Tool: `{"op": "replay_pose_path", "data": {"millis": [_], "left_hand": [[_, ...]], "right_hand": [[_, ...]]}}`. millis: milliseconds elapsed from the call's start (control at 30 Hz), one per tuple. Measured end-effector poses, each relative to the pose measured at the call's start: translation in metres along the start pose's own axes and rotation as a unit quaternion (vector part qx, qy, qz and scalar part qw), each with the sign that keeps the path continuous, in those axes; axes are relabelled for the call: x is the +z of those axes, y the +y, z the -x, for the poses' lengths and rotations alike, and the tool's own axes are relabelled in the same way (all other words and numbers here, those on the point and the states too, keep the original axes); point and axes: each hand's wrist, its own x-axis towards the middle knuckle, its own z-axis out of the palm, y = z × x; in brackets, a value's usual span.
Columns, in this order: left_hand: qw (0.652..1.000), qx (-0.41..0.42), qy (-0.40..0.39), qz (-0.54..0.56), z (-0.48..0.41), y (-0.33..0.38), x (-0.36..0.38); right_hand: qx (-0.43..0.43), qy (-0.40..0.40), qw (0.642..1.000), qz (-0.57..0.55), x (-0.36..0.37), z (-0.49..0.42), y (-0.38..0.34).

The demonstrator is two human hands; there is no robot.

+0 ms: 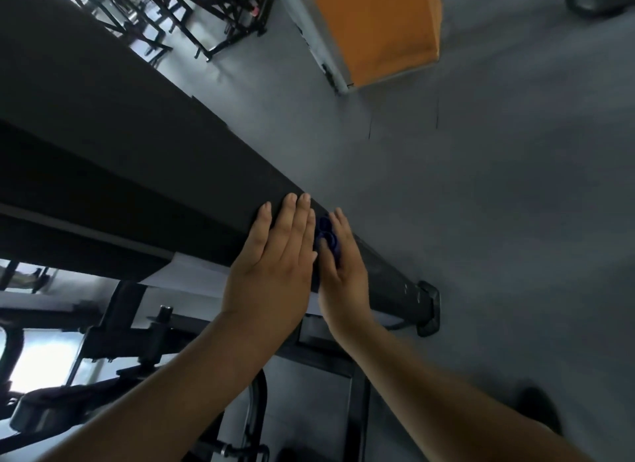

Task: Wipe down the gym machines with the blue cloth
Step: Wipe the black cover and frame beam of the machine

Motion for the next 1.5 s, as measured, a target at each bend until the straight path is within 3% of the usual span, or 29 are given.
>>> {"op": "replay_pose_path", "data": {"millis": [100, 233, 433, 633, 800, 1000, 1167, 1367, 1500], "left_hand": [[1.000, 0.012, -0.012, 0.003, -0.003, 0.008, 0.002], [0.999, 0.031, -0.027, 0.008, -0.012, 0.023, 0.010], [0.998, 0.042, -0.052, 0.015, -0.011, 0.029, 0.012], [0.999, 0.035, -0.016, 0.019, -0.012, 0.028, 0.020], [0.999, 0.041, -0.023, 0.012, -0.013, 0.031, 0.020], [0.999, 0.020, 0.030, 0.014, -0.017, 0.030, 0.029], [0.994, 0.024, 0.104, 0.009, -0.016, 0.030, 0.045], [0.989, 0.009, 0.147, 0.001, -0.015, 0.035, 0.057], [0.987, -0.009, 0.161, 0.006, -0.016, 0.043, 0.057]], "right_hand": [[-0.022, -0.004, 0.999, 0.037, -0.008, 0.004, 0.021], [0.131, 0.081, 0.988, 0.025, -0.031, -0.017, 0.054], [0.023, 0.009, 0.998, 0.049, -0.018, -0.004, 0.039], [0.113, 0.051, 0.992, 0.036, -0.032, -0.020, 0.051], [0.008, -0.004, 1.000, 0.029, -0.022, -0.002, 0.043], [0.126, 0.062, 0.989, 0.054, -0.041, -0.021, 0.070], [0.019, 0.024, 0.999, 0.044, -0.028, -0.008, 0.064], [0.072, 0.090, 0.993, 0.019, -0.034, -0.030, 0.097], [-0.011, 0.025, 1.000, 0.010, -0.031, -0.019, 0.087]]}}
